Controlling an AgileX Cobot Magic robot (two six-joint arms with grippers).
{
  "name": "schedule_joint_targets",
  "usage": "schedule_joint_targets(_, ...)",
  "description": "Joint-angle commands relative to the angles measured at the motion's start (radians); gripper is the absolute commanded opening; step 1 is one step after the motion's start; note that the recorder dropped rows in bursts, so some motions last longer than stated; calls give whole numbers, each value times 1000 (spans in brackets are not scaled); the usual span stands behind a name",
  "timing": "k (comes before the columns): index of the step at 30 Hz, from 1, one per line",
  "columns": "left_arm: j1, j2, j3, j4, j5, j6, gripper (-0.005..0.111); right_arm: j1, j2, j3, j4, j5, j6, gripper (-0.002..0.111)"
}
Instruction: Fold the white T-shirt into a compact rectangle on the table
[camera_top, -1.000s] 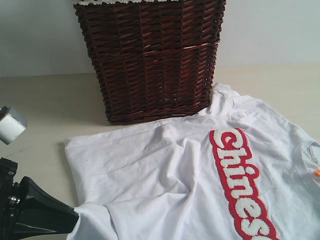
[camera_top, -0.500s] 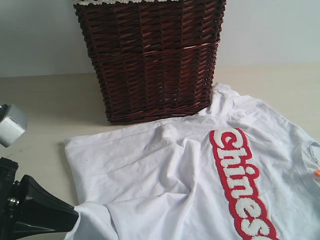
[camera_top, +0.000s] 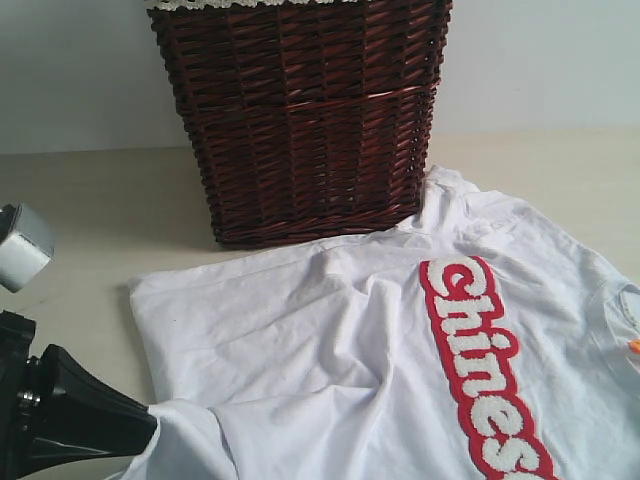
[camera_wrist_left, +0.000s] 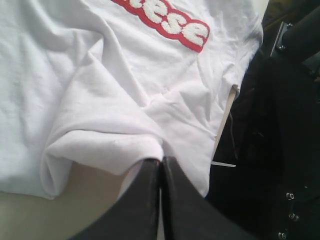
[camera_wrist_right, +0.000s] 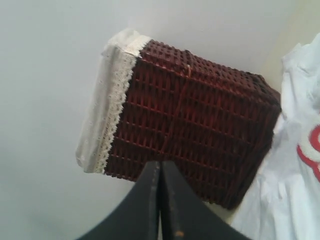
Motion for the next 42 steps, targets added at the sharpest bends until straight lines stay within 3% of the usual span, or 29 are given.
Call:
schedule_joint_targets(1,2,-6,5,-5,-3,8,0,0,-6,5,-104,-198,-227,0)
schedule_joint_targets(6,2,-6,5,-1,-5,8,0,0,82,-105,-129,184,-588,0)
schedule_joint_targets(13,2,-6,5,-3,-46,6,0,2,457,-302,-109,-42,-1007,0)
schedule_joint_targets(21,2,-6,5,-3,-117,6,0,2,1060,-553,-100,323,-1409,0)
schedule_joint_targets(26,2,-6,5,-3,-119,6,0,2,1286,-608,-98,411,-1541,0)
schedule_joint_targets(42,2,-6,5,-3,-126,6,0,2,1663,-608,-84,67,-1566,0)
